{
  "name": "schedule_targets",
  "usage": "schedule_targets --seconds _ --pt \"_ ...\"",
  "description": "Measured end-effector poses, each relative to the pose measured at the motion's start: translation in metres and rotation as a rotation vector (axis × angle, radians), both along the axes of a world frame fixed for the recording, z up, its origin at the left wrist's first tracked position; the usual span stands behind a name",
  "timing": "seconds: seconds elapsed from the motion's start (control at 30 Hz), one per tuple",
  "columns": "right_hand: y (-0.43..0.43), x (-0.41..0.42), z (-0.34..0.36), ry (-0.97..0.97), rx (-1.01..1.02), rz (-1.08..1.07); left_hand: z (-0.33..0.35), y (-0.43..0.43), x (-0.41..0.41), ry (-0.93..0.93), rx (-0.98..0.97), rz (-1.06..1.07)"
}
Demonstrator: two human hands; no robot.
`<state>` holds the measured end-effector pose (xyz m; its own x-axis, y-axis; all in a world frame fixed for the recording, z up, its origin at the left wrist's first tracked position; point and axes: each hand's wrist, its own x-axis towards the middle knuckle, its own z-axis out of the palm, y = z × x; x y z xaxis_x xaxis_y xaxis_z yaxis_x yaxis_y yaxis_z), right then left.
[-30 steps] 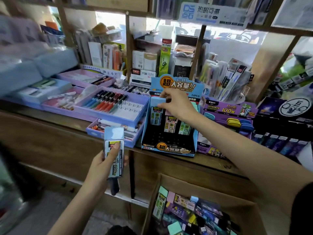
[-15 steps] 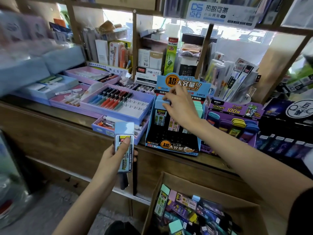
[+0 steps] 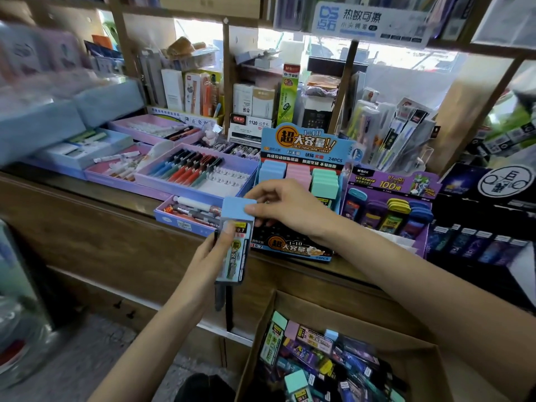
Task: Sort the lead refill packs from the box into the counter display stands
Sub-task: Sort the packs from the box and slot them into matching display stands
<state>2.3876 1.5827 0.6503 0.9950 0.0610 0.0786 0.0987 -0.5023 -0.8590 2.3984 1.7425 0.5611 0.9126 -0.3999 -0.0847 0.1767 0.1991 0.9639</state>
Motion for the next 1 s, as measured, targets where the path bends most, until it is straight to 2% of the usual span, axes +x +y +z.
schedule_targets --seconds 0.13,0.27,0.4,0.6,0.7,0.8,0.87,1.0 --pt "-0.024 0.001 0.015 -0.093 0.003 -0.148 -0.003 0.003 0.010 0.110 -0.085 0.037" --pt "-0.045 0.009 0.029 -0.168 0.064 -0.286 -0.005 0.005 0.009 0.103 -0.245 0.033" --pt "-0.049 0.027 0.027 -0.305 -0.171 -0.428 -0.005 0.005 0.007 0.146 -0.348 0.044" --pt "-0.039 0.039 0.002 -0.428 -0.529 -0.376 -0.008 0.004 0.010 0.193 -0.324 0.132" --pt "-0.041 0.044 -0.003 -0.395 -0.637 -0.319 -0.014 0.004 0.012 0.149 -0.258 0.176" --pt "-0.044 0.049 0.000 -0.340 -0.584 -0.313 -0.020 0.006 0.014 0.088 -0.234 0.152" --pt "-0.045 0.051 -0.002 -0.300 -0.515 -0.300 -0.025 0.008 0.014 -0.017 -0.168 0.103" --pt "-0.047 0.056 -0.019 -0.307 -0.595 -0.354 -0.026 0.009 0.011 -0.271 -0.046 0.025"
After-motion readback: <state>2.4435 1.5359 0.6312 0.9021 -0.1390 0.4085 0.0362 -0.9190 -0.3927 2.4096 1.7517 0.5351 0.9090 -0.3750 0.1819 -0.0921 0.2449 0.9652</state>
